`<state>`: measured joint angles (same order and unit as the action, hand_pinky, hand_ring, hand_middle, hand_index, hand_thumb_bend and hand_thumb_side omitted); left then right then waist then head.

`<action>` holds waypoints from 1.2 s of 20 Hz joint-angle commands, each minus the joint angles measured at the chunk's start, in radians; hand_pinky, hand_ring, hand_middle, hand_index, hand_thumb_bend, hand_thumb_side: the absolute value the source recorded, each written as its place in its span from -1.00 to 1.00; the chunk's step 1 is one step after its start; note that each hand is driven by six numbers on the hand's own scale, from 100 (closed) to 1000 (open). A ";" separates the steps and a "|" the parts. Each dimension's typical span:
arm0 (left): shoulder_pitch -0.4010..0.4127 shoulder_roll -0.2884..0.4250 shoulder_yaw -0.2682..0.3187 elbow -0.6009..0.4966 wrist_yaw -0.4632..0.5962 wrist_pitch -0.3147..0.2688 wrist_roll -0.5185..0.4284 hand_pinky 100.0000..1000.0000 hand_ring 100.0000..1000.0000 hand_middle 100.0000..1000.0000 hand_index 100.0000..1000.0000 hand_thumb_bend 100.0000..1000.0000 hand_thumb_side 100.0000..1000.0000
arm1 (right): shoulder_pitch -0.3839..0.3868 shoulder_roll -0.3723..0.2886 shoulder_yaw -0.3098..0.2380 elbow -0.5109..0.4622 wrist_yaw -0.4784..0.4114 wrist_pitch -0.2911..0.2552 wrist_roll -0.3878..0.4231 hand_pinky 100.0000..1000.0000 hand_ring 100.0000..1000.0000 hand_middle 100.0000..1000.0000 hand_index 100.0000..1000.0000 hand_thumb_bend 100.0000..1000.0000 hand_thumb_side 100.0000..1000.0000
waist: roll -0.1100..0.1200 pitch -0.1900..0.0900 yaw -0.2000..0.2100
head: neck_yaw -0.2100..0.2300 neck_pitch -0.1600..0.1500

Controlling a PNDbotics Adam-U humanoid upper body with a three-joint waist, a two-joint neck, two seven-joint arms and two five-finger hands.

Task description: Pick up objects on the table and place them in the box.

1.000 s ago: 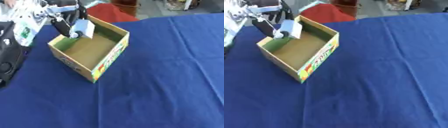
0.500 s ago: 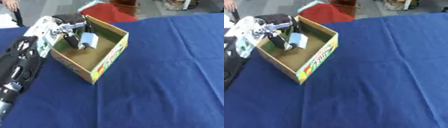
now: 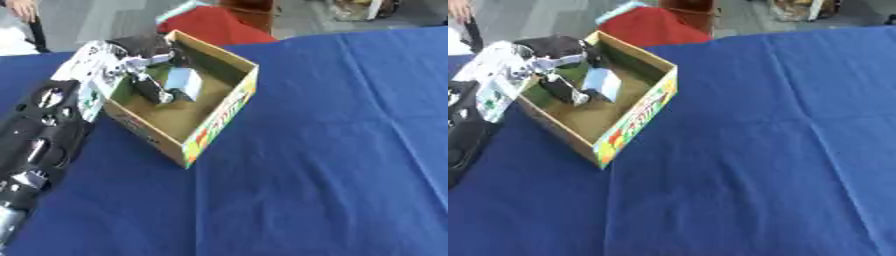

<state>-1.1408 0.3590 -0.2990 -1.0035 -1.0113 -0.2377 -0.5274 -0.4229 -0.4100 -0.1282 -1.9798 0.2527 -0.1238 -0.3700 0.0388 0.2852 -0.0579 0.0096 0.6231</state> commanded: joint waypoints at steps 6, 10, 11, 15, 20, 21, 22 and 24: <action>-0.019 0.032 0.015 -0.065 -0.052 0.008 0.019 0.67 0.82 0.81 0.87 -0.06 -0.62 | -0.008 -0.015 -0.003 -0.020 -0.004 0.003 0.005 0.28 0.35 0.66 0.50 -1.00 1.00 | -0.004 -0.026 0.006 | -0.008 0.010; -0.018 0.041 0.014 -0.102 -0.017 0.013 0.025 0.63 0.78 0.72 0.83 -0.26 -0.61 | -0.008 -0.017 -0.003 -0.020 -0.003 0.002 0.005 0.28 0.35 0.66 0.51 -1.00 1.00 | -0.007 -0.032 0.010 | -0.010 0.013; -0.018 0.045 0.016 -0.119 -0.003 0.018 0.028 0.56 0.71 0.62 0.79 -0.44 -0.64 | -0.009 -0.019 -0.004 -0.020 -0.003 0.002 0.005 0.28 0.35 0.65 0.51 -1.00 1.00 | -0.008 -0.035 0.012 | -0.011 0.015; -0.002 0.093 0.018 -0.266 0.080 0.059 0.052 0.47 0.59 0.49 0.65 -0.65 -0.53 | -0.008 -0.030 -0.007 -0.020 0.002 0.000 0.001 0.28 0.35 0.65 0.51 -1.00 1.00 | -0.009 -0.045 0.021 | -0.017 0.025; 0.078 0.201 0.066 -0.603 0.233 0.173 0.119 0.42 0.52 0.50 0.68 -0.81 -0.16 | -0.005 -0.053 -0.013 -0.020 0.012 -0.005 -0.009 0.30 0.36 0.64 0.52 -1.00 1.00 | -0.008 -0.054 0.035 | -0.031 0.042; 0.103 0.226 0.081 -0.673 0.264 0.209 0.143 0.42 0.53 0.52 0.68 -0.83 -0.12 | -0.005 -0.057 -0.014 -0.020 0.014 -0.007 -0.011 0.30 0.36 0.64 0.52 -1.00 1.00 | -0.009 -0.055 0.038 | -0.033 0.042; 0.130 0.249 0.096 -0.739 0.295 0.244 0.168 0.42 0.53 0.53 0.69 -0.84 -0.10 | -0.005 -0.061 -0.015 -0.020 0.015 -0.008 -0.013 0.30 0.37 0.64 0.52 -1.00 1.00 | -0.009 -0.056 0.041 | -0.035 0.043; 0.184 0.288 0.125 -0.859 0.347 0.309 0.220 0.41 0.54 0.55 0.69 -0.84 -0.08 | -0.005 -0.068 -0.015 -0.020 0.017 -0.009 -0.016 0.30 0.38 0.64 0.52 -1.00 1.00 | -0.012 -0.058 0.047 | -0.037 0.043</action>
<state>-0.9456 0.5959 -0.2046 -1.7798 -0.6993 0.0326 -0.3347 -0.4211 -0.4450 -0.1350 -1.9798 0.2632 -0.1313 -0.3807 0.0300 0.2491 -0.0115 -0.0240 0.6584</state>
